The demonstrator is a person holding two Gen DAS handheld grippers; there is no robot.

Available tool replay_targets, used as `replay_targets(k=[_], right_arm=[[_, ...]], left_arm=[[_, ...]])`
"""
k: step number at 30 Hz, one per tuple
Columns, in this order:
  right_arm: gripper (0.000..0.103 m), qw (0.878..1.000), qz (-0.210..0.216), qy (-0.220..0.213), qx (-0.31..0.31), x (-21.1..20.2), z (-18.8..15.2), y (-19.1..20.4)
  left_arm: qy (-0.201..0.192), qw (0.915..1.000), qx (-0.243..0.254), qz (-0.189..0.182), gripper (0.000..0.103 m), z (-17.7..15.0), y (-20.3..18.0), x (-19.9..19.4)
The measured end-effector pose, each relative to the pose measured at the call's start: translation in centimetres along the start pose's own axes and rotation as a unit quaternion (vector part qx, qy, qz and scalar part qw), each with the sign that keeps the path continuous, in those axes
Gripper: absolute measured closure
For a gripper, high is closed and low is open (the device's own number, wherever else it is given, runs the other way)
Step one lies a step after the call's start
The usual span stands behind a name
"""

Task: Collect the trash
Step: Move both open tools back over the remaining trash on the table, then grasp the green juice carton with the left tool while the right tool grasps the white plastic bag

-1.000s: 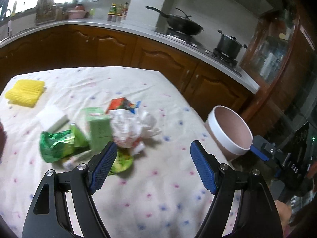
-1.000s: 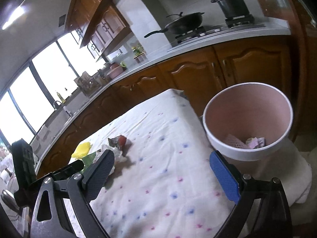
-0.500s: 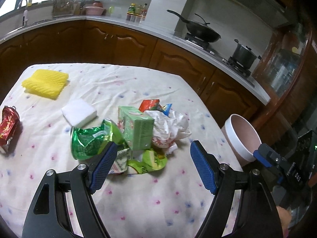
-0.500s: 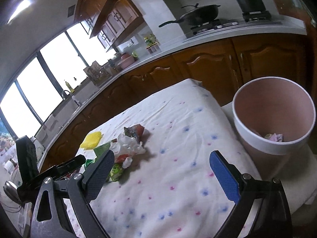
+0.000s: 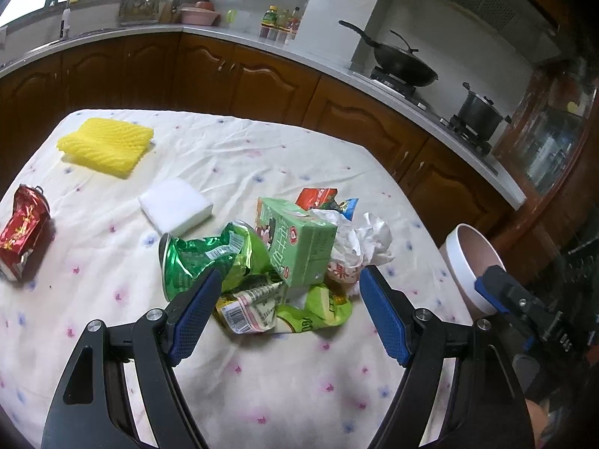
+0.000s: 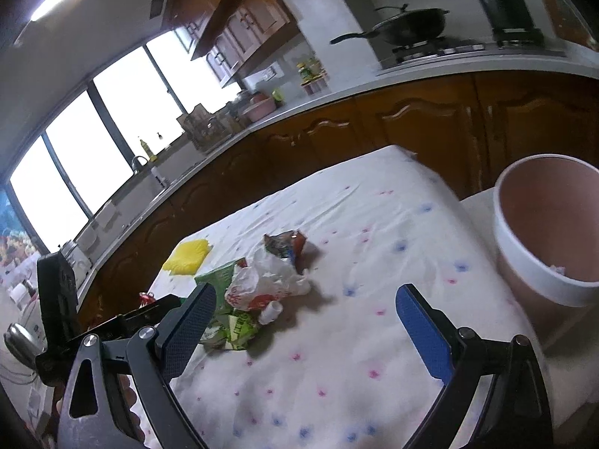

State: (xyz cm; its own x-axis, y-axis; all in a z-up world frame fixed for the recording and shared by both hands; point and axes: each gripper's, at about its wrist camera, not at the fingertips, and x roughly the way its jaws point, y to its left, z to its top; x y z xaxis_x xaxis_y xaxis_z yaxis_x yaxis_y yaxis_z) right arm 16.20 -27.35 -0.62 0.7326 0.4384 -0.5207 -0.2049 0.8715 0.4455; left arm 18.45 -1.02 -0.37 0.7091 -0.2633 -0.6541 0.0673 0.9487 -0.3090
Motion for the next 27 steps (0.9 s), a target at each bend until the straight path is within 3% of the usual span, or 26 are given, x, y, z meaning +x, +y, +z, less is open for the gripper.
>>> replay_targets(k=[4,6,10,18,21,25,27], right_arm=[[0.007,1.000,0.012,0.012,-0.014,1.8,0.3,1.0],[0.012,0.999,0.020,0.022,-0.016,2.8,0.6,1.2],[0.029,0.998,0.030,0.047,-0.010,5.4,1.3,1.3],[0.051,0.995,0.039,0.093,0.006,9.9,1.5,0.7],[0.069,0.993,0.040,0.107,0.006,10.8,1.1,0.6],[0.086,0.994,0.040,0.102,-0.004,10.1,1.3,0.7],[0.086,0.995,0.033,0.092,-0.010,9.3,1.4,0.8]], left_arm=[[0.001,0.9999,0.011,0.001,0.025,0.6,-0.4,0.2],[0.002,0.9999,0.016,0.004,0.025,0.9,-0.6,0.6],[0.006,0.9998,0.016,0.004,0.025,1.5,-0.8,1.6],[0.016,0.9996,0.022,0.008,0.025,1.8,-1.1,4.3],[0.019,0.9994,0.027,0.012,0.026,1.8,-1.2,4.9],[0.019,0.9993,0.031,0.005,0.045,1.8,-1.1,5.1],[0.019,0.9992,0.036,-0.004,0.069,1.9,-1.3,4.9]])
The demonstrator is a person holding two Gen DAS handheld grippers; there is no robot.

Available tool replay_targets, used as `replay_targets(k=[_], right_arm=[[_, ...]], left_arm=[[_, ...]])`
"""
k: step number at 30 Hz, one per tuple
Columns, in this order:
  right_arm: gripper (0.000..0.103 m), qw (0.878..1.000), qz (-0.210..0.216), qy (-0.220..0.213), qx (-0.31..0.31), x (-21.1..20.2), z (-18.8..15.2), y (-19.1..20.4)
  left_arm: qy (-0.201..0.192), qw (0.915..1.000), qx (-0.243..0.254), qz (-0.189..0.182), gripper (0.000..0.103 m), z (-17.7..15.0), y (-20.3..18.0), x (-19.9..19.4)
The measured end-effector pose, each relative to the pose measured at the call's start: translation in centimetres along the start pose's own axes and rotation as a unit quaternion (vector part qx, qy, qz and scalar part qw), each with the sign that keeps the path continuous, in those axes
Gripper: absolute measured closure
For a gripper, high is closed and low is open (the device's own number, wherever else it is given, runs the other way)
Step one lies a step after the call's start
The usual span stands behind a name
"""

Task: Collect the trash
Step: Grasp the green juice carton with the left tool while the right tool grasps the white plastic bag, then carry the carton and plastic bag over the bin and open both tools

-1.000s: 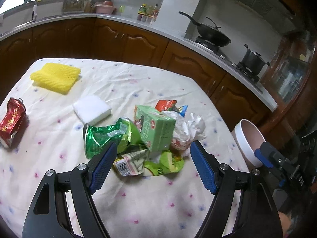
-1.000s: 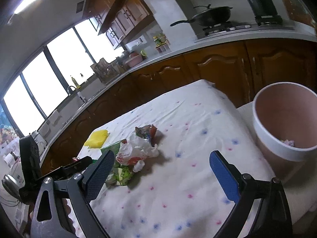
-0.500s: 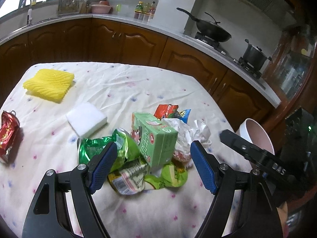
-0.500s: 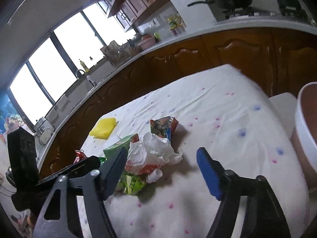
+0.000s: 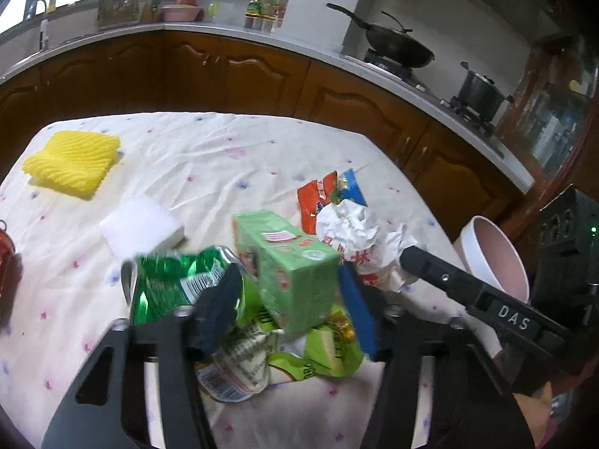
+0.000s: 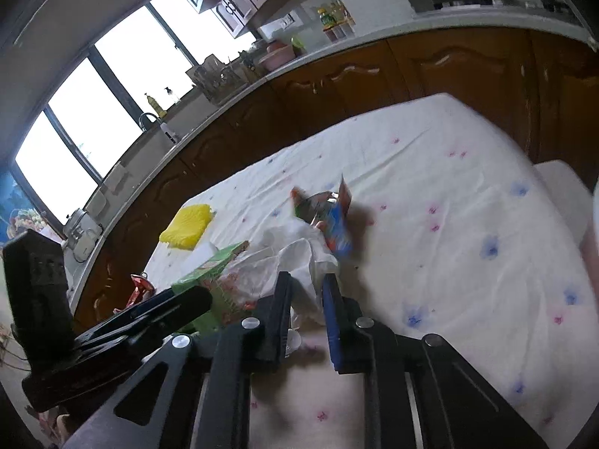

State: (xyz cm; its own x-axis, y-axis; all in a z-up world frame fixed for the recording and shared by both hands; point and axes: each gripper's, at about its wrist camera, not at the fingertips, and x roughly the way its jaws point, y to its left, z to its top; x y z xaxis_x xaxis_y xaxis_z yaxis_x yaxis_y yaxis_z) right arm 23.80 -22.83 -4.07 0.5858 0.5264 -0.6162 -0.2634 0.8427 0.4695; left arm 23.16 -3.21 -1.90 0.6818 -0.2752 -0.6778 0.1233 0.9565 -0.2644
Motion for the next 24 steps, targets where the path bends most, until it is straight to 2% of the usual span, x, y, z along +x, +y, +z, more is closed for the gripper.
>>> replay_targets(k=[9,15,24], right_arm=[[0.087,0.999,-0.009,-0.042,-0.002,-4.1,-0.2,0.0],[0.087,0.998,-0.016,-0.062,0.003,-6.4,-0.5,-0.6],[0.087,0.996,-0.032,-0.087,0.005,-9.6,-0.7,-1.4]], left_arm=[[-0.012,0.9995,0.028,0.012,0.069,-0.2,-1.1,-0.7],[-0.041,0.9982,0.042,0.001,0.070,0.1,-2.1,-2.7],[-0.054,0.9966,0.053,-0.032,0.070,0.2,-4.4,-4.2]])
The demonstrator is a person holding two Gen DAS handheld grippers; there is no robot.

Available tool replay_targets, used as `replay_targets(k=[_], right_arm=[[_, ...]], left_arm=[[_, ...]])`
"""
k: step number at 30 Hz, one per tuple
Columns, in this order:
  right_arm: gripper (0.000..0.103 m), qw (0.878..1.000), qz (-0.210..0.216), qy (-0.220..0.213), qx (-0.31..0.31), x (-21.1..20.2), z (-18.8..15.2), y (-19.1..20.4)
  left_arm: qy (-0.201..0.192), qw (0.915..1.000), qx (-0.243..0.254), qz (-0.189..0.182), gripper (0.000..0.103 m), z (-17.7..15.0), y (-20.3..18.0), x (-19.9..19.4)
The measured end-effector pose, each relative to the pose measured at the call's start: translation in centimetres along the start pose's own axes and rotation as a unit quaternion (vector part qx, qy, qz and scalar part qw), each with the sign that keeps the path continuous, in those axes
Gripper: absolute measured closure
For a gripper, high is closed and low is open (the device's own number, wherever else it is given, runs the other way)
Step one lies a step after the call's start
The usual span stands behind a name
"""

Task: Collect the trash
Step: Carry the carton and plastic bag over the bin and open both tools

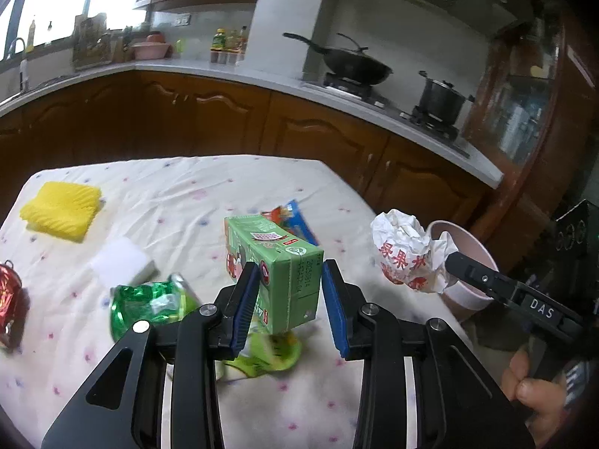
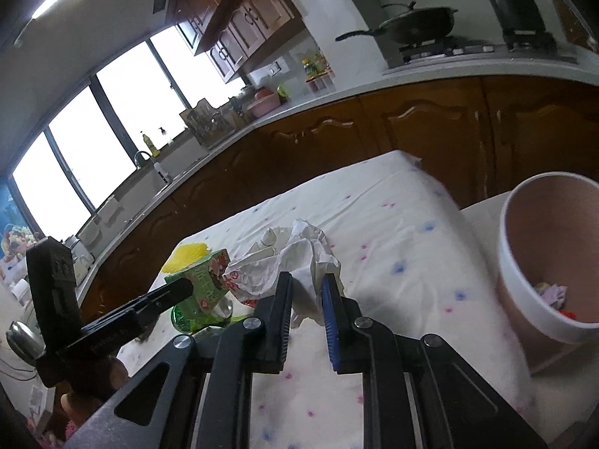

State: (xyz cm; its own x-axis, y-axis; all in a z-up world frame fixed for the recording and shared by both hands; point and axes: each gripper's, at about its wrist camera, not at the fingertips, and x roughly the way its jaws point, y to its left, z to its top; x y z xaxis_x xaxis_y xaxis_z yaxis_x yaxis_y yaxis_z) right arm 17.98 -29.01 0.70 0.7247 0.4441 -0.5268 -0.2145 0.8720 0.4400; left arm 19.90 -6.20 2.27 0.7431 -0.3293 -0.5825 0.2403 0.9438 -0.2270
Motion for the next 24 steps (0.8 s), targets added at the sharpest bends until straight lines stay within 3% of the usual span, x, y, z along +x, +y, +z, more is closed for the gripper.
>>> replay_targets(k=[24], right_arm=[[0.087,0.994,-0.075,-0.071,0.040,-10.1,0.2,-6.9]], left_arm=[[0.003,0.9933,0.075,-0.088,0.070,0.5,-11.7,0.7]])
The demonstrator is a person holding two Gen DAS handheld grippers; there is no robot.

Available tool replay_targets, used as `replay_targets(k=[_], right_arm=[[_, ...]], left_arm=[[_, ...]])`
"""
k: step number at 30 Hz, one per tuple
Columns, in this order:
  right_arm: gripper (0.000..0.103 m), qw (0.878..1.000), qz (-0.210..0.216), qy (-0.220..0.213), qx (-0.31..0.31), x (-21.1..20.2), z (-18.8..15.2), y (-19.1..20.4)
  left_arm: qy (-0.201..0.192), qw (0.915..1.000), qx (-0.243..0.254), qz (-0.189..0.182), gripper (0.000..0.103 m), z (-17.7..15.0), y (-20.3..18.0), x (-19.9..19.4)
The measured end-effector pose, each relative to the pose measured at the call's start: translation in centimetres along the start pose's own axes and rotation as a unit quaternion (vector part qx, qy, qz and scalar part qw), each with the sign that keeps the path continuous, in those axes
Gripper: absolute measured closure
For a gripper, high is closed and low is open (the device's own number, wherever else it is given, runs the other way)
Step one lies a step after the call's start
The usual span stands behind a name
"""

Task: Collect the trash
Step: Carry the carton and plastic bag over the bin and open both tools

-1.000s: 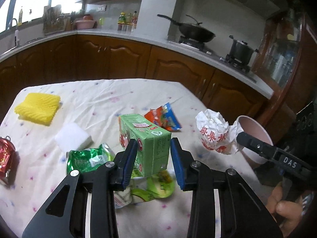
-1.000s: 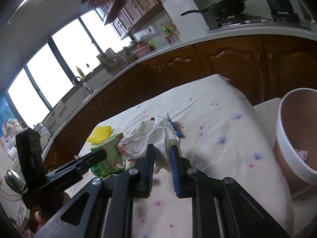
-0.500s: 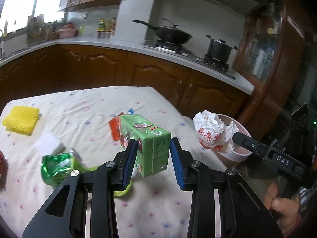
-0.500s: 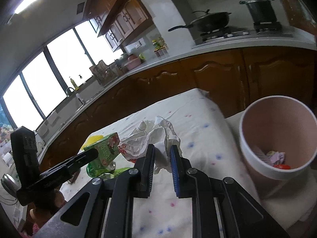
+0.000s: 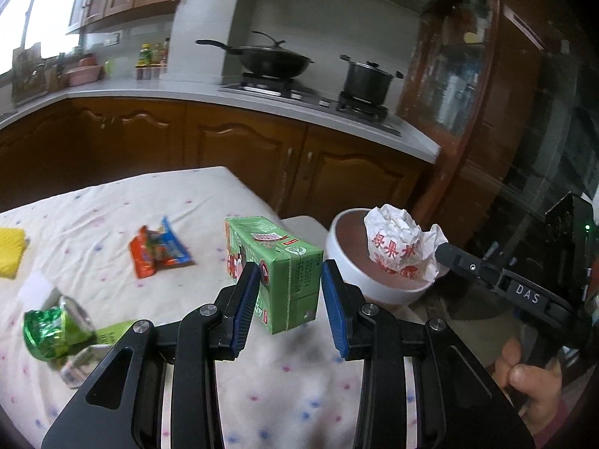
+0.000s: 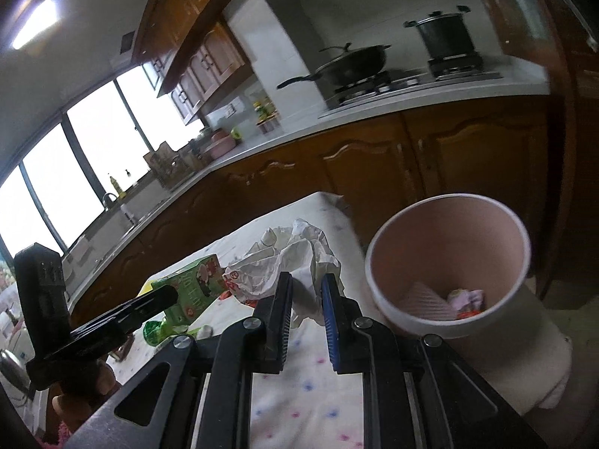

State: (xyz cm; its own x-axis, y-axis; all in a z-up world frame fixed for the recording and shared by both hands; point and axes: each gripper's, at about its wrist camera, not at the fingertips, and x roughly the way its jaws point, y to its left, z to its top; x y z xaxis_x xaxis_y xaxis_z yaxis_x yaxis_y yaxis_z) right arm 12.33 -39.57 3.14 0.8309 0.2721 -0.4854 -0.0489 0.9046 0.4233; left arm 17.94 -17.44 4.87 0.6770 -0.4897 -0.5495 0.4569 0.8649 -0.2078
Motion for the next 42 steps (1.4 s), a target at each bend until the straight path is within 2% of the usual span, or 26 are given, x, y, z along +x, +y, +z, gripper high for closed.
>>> replay_targets(k=[15,22,31,42], right_arm=[[0.087,0.998,-0.052,-0.025,0.037,-2.8,0.5,-5.9],[0.087,0.996,-0.065,-0.029,0.048,-2.7,1.1,-8.3],[0.087,0.994,-0.086,-0.019,0.057,-1.7,2.2,-10.8],[0.087,0.993,-0.100,0.017,0.065,1.1,2.5,-13.0]], left_arm=[[0.008,0.9977,0.039,-0.055,0.070,1.4,-6.6,3.2],[0.018,0.9952,0.059,-0.075,0.070,2.9,-9.6,6.4],[0.068,0.9902,0.058,-0.107,0.070,3.6,-12.2,12.0],[0.118,0.9866,0.050,-0.102,0.070,3.1,-12.5,16.8]])
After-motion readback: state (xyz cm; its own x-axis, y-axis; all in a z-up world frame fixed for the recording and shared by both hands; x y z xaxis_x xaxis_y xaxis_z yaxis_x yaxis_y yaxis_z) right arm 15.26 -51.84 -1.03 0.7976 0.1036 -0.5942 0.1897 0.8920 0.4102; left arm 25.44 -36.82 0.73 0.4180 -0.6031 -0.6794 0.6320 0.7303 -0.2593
